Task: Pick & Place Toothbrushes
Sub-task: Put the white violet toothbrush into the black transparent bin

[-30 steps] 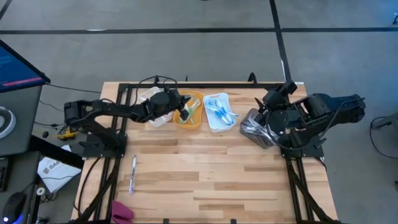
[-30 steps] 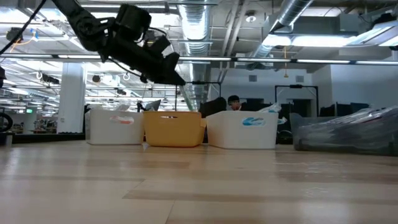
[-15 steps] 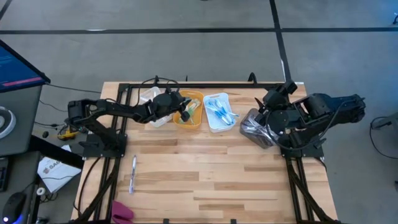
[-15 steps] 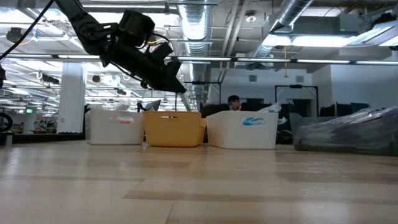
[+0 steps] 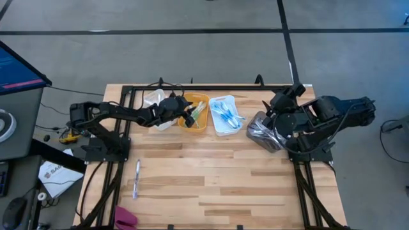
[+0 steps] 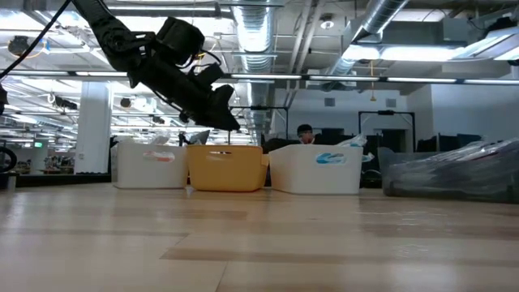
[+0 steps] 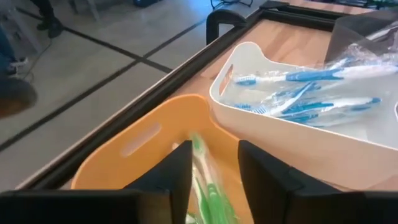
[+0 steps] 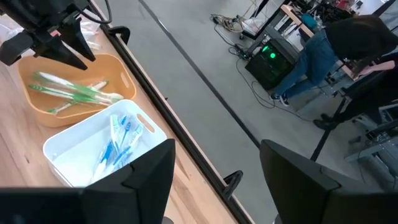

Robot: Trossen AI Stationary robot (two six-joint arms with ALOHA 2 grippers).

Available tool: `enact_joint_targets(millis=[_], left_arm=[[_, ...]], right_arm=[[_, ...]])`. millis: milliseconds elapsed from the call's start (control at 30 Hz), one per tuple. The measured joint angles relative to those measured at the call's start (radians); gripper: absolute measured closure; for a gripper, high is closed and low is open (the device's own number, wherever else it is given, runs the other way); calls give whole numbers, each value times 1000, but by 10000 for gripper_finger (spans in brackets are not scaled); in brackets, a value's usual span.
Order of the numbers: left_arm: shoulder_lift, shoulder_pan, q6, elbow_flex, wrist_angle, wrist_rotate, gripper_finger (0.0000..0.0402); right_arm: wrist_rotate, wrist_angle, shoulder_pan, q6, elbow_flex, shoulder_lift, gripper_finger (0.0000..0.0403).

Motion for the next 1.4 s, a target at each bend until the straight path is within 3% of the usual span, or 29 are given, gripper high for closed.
enact_joint_targets(millis=[267, 400, 500, 567, 767, 1033, 1100, 1233, 1400], left_arm=[[-19, -2, -31, 0, -14, 0, 228], [-85, -9, -98, 0, -16, 0, 226], [-178, -45, -27, 0, -57, -1, 234], [-251, -87, 20, 0, -101, -16, 240], [-431, -294, 178, 1, -236, -211, 260], [-471, -556, 486, 1, -407, -213, 263], [-471, -586, 466, 1, -442, -239, 261], [-480, -634, 300, 1, -534, -388, 263], [-476, -674, 110, 23, -685, -411, 268]], right_arm=[[0, -43, 0, 1, 0, 0, 173], [0, -43, 0, 0, -14, -1, 173], [0, -44, 0, -4, -42, 0, 173], [0, -47, 0, -5, -61, 0, 173], [0, -50, -14, -6, -94, 0, 173], [1, -50, -118, -7, -95, 0, 173], [0, -50, -141, -7, -95, 0, 173], [0, -50, -176, -7, -95, 0, 173], [0, -49, -199, -7, -95, 0, 173]])
